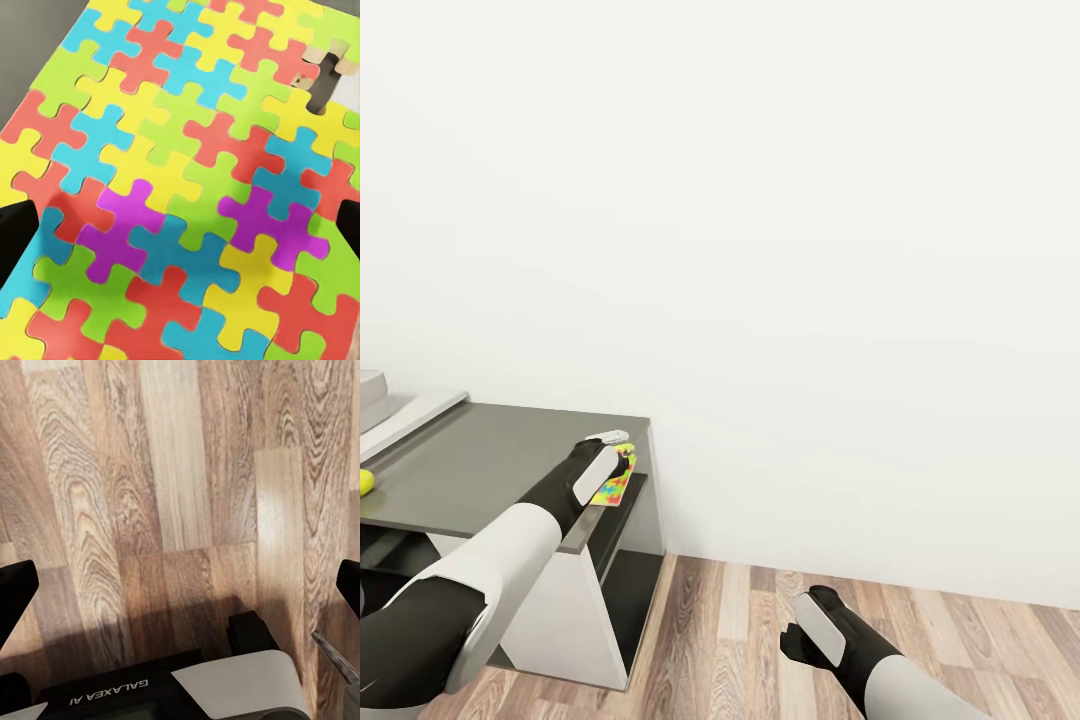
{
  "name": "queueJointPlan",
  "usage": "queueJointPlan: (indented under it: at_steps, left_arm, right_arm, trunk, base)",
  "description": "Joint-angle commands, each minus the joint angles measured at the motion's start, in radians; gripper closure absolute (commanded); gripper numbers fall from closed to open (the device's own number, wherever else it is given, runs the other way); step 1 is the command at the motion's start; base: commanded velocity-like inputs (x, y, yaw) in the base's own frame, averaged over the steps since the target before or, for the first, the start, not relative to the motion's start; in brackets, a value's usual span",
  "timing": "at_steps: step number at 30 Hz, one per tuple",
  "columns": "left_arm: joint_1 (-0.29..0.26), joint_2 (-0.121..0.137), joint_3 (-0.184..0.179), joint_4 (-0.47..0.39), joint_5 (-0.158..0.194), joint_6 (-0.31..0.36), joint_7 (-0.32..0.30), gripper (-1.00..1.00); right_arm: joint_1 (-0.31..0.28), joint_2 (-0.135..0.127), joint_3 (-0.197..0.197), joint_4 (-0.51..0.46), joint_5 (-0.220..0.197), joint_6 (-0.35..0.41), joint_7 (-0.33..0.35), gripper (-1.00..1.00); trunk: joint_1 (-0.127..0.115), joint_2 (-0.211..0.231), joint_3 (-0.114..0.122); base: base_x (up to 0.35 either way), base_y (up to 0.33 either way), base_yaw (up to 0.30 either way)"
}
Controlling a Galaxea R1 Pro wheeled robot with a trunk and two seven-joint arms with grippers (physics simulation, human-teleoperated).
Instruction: Put all the toys in the child's room - the three board games (two on the bed and one on the table), the two jigsaw puzzles on the table, and the tennis ball on the table - inside the toy box on the table in the child's room.
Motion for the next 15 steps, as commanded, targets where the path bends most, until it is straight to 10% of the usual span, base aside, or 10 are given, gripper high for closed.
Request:
queueJointPlan:
  at_steps: [1, 15]
  left_arm:
    - [0.000, 0.002, -0.007, -0.003, 0.020, 0.000, 0.007, -1.00]
    - [0.000, 0.013, 0.002, -0.032, 0.028, -0.001, -0.001, -1.00]
  right_arm:
    - [-0.001, -0.001, 0.008, -0.001, -0.010, 0.002, -0.008, -1.00]
    - [-0.001, -0.001, 0.008, -0.001, -0.010, 0.002, -0.008, -1.00]
  trunk:
    - [0.000, -0.001, -0.001]
    - [0.000, -0.001, -0.001]
  base:
    - [0.000, 0.000, 0.000]
    - [0.000, 0.000, 0.000]
